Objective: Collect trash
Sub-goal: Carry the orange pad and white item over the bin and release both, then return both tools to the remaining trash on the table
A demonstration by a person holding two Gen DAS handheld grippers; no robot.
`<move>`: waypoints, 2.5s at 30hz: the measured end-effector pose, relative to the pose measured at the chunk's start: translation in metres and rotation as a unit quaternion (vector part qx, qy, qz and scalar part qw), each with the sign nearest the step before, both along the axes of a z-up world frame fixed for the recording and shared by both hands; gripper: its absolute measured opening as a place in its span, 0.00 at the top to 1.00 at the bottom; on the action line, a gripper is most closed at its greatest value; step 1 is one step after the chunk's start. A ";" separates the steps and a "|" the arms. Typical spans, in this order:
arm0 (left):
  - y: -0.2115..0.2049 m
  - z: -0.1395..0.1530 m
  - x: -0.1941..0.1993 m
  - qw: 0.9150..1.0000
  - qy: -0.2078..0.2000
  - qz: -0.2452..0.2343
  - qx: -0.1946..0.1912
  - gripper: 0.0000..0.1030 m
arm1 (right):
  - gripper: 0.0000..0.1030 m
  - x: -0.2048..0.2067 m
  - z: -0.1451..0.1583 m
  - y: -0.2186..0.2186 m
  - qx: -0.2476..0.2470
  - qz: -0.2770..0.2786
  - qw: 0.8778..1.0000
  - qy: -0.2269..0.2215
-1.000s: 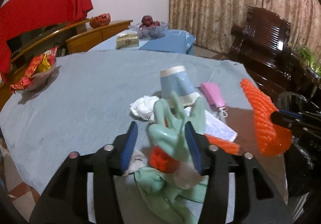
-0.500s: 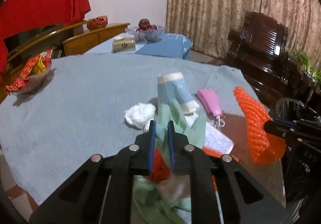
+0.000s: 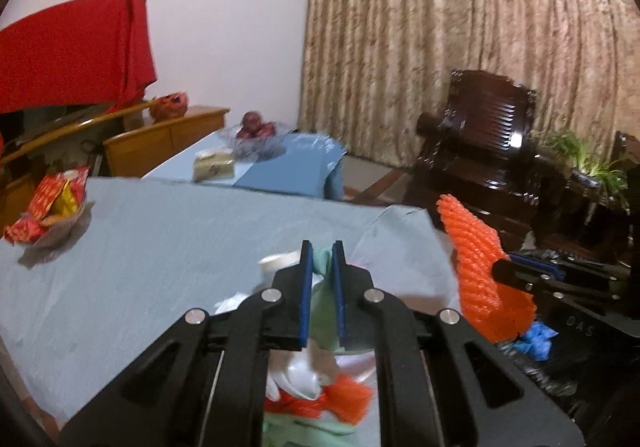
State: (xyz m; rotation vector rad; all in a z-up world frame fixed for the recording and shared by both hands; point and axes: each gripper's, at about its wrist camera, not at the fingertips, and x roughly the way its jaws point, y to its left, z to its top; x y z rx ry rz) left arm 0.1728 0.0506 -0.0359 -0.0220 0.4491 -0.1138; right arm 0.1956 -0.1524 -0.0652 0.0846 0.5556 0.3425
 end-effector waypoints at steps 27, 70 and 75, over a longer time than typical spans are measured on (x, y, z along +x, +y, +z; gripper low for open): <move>-0.217 -0.002 0.016 0.975 0.002 -0.221 -0.018 0.92 | 0.86 -0.064 0.012 -0.187 -0.028 -0.200 0.979 -0.002; 0.004 -0.035 -0.037 0.998 0.050 0.005 0.049 0.10 | 0.06 -0.049 -0.018 -0.029 -0.028 -0.096 0.995 -0.002; 0.035 -0.042 -0.043 0.996 0.056 0.031 0.059 0.10 | 0.06 -0.046 -0.028 0.000 -0.032 -0.071 0.997 0.007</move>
